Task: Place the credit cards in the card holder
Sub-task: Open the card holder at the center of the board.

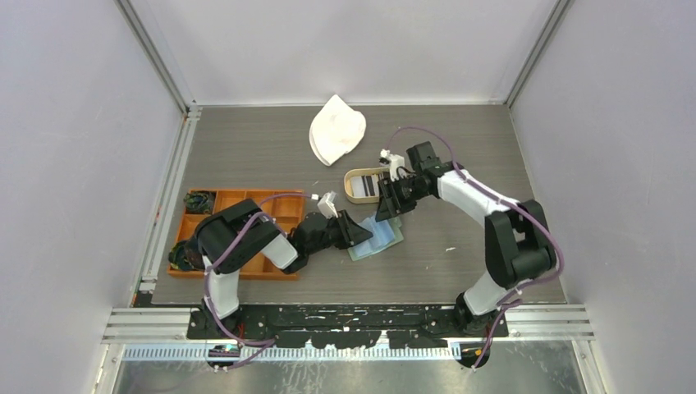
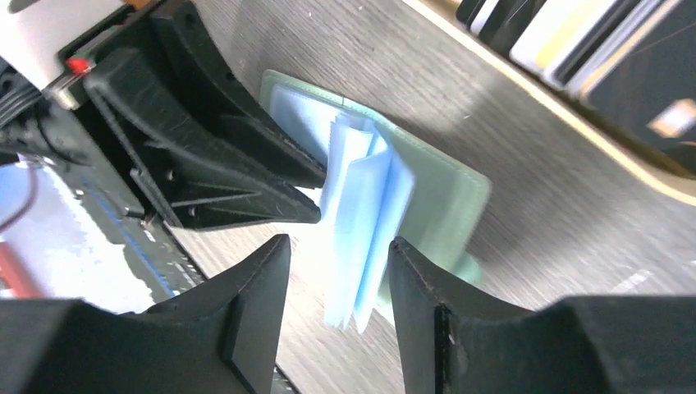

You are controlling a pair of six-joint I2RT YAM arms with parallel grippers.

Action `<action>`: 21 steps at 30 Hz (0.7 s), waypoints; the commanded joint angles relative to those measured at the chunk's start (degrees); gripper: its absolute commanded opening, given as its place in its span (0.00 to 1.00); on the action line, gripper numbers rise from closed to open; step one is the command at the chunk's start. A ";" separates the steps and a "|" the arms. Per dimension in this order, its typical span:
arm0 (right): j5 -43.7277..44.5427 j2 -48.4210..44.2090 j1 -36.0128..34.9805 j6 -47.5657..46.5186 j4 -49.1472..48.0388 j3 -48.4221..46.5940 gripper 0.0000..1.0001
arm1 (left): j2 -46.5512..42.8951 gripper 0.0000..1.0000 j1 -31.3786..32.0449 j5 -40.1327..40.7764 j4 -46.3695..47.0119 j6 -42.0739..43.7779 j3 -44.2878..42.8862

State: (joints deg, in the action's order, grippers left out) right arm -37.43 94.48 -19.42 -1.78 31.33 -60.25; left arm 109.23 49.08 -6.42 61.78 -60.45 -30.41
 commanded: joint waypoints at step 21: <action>16.42 -16.69 -13.64 -40.55 -5.41 13.25 0.85 | 1.31 0.34 -0.65 -2.01 4.33 1.43 -2.75</action>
State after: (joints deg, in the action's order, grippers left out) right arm -26.74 78.91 -32.29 -37.54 29.34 -47.99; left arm 110.83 48.62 -8.01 63.59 -60.64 -31.94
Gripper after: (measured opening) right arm 0.762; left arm 0.331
